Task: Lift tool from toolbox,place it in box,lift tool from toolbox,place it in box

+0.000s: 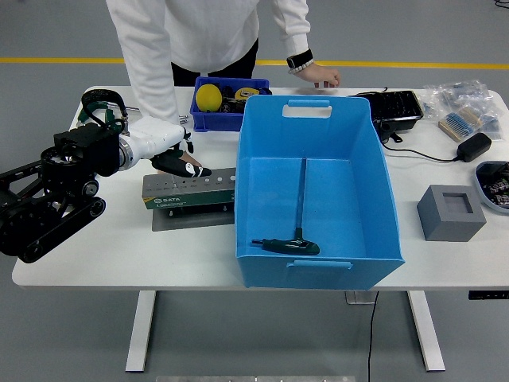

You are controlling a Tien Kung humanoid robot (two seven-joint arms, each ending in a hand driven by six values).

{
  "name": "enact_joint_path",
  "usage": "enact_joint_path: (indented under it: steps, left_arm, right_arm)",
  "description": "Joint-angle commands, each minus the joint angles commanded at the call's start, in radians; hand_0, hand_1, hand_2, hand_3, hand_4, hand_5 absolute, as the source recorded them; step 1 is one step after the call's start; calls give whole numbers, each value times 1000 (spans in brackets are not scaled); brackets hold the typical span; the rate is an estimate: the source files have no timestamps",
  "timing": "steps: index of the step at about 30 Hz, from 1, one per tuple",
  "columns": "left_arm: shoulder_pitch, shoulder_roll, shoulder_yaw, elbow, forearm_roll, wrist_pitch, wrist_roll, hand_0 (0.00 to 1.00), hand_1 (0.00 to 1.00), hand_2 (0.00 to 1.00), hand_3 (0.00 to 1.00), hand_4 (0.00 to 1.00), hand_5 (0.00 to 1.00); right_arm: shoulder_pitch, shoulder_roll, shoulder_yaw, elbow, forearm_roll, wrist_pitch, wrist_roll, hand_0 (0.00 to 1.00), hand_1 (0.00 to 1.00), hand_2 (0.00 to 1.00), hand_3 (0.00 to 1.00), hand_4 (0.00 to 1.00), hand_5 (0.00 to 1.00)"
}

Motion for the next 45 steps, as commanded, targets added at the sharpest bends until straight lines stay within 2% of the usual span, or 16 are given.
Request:
enact_joint_path:
  steps: [1, 6, 12, 13, 18, 19, 24, 25, 30, 31, 32, 37, 38, 45]
  left_arm:
    - [-3, -2, 3, 5, 7, 5, -11, 577, 695, 755, 701, 947, 928]
    - [-8, -5, -1, 15, 28, 13, -35, 577, 695, 755, 701, 947, 928]
    - [-26, -12, 24, 37, 24, -28, -22, 589, 686, 739, 692, 946, 909]
    - [-28, -13, 27, 40, 24, -33, -20, 595, 668, 706, 678, 951, 910]
    - [-34, -14, 35, 53, 20, -79, 8, 595, 668, 706, 678, 951, 910]
    - [-34, -13, 36, 53, 20, -84, 10, 599, 643, 650, 617, 950, 915]
    - [-38, -13, 40, 54, 20, -107, 26, 599, 643, 650, 617, 950, 915]
    - [-39, -14, 41, 55, 19, -115, 30, 602, 588, 585, 578, 956, 922]
    - [-44, -16, 44, 56, 8, -136, 41, 602, 588, 585, 578, 956, 922]
    - [-45, -16, 45, 56, 6, -140, 42, 602, 588, 585, 578, 956, 922]
    - [-48, -16, 46, 57, 6, -142, 41, 595, 562, 513, 540, 953, 921]
    - [-55, -19, 50, 59, 12, -145, 34, 595, 562, 513, 540, 953, 921]
    - [-57, -19, 51, 59, 12, -146, 33, 593, 544, 490, 499, 944, 917]
    - [-61, -21, 59, 64, 18, -154, 31, 593, 539, 487, 488, 941, 916]
  right_arm:
    - [0, 0, 0, 0, 0, 0, 0, 678, 640, 714, 557, 789, 717]
    - [1, -1, -2, 0, 5, 0, 2, 678, 640, 714, 557, 789, 717]
    - [2, -1, 0, 1, 0, 0, 0, 678, 640, 714, 556, 789, 718]
    - [2, -1, 1, 1, -2, -1, -1, 679, 639, 713, 557, 789, 718]
    - [2, -1, 1, 1, -3, -1, -1, 679, 639, 713, 557, 789, 718]
    - [2, -1, 1, 1, -2, -1, -1, 677, 639, 714, 557, 789, 718]
    - [2, -1, 1, 1, -2, -1, -1, 677, 639, 714, 557, 789, 718]
    - [3, -1, 1, 1, -3, -1, -1, 678, 639, 714, 556, 789, 718]
    - [3, -2, 1, 1, -3, 0, -1, 678, 639, 714, 556, 789, 718]
    - [3, -2, 1, 1, -3, 0, -1, 678, 639, 714, 556, 789, 718]
    - [3, -1, 1, 1, -3, -1, -1, 679, 639, 714, 559, 789, 719]
    - [4, -2, 1, 1, -3, 0, -1, 679, 639, 714, 559, 789, 719]
    - [4, -2, 1, 1, -4, 0, -1, 678, 639, 714, 557, 790, 718]
    - [3, -1, 1, 1, -4, 0, -1, 679, 639, 714, 558, 790, 719]
